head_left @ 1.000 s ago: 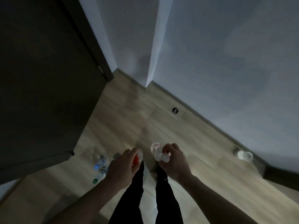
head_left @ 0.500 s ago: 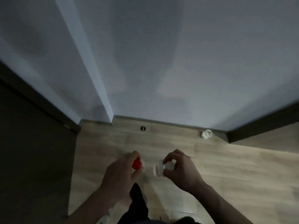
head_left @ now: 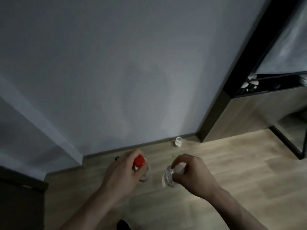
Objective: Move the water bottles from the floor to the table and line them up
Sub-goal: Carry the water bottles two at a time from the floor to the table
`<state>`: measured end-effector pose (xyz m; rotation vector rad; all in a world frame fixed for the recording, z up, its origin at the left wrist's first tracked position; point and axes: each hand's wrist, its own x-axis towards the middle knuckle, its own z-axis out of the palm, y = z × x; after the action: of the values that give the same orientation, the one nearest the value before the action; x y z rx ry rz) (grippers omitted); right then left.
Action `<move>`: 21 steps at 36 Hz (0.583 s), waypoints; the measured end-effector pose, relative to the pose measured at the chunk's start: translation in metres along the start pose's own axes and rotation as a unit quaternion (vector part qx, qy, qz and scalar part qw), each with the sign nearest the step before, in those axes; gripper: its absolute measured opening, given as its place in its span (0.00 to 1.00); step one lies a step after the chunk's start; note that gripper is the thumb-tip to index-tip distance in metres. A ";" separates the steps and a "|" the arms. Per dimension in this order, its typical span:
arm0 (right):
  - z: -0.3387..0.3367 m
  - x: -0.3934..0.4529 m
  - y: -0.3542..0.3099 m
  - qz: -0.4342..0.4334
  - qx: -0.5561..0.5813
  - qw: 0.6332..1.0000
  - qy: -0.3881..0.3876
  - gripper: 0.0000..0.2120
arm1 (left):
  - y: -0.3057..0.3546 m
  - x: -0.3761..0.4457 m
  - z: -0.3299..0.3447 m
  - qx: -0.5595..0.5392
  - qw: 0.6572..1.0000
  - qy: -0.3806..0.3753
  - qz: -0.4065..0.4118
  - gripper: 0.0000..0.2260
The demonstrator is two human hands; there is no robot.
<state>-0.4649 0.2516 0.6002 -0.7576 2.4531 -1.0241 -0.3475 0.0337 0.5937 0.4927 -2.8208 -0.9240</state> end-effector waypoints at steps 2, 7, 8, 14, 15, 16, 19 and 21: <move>-0.026 -0.016 0.017 0.009 -0.007 1.000 0.008 0.10 | 0.028 0.003 0.013 -0.004 1.000 -0.005 0.015 0.09; -0.087 -0.051 0.060 0.023 -0.013 0.999 0.029 0.08 | 0.089 0.016 0.048 0.029 0.998 0.002 0.049 0.09; -0.099 -0.057 0.069 0.026 -0.015 0.999 0.033 0.08 | 0.099 0.018 0.056 0.033 0.998 -0.002 0.056 0.09; -0.157 -0.090 0.113 0.048 -0.009 0.996 0.079 0.09 | 0.163 0.036 0.094 0.047 0.993 -0.033 0.102 0.09; -0.166 -0.094 0.120 0.052 -0.003 0.995 0.089 0.09 | 0.173 0.040 0.100 0.050 0.992 -0.040 0.109 0.09; -0.175 -0.097 0.126 0.058 0.003 0.993 0.098 0.09 | 0.184 0.045 0.106 0.052 0.991 -0.048 0.118 0.09; -0.201 -0.105 0.147 0.084 0.021 0.988 0.124 0.09 | 0.216 0.064 0.124 0.053 0.984 -0.076 0.150 0.09; -0.217 -0.108 0.161 0.104 0.024 0.983 0.151 0.10 | 0.237 0.079 0.137 0.051 0.979 -0.096 0.172 0.08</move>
<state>-0.5476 0.5280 0.6403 -0.3379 2.6764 -1.1840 -0.5153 0.2623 0.6265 -0.0842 -2.9973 -0.7955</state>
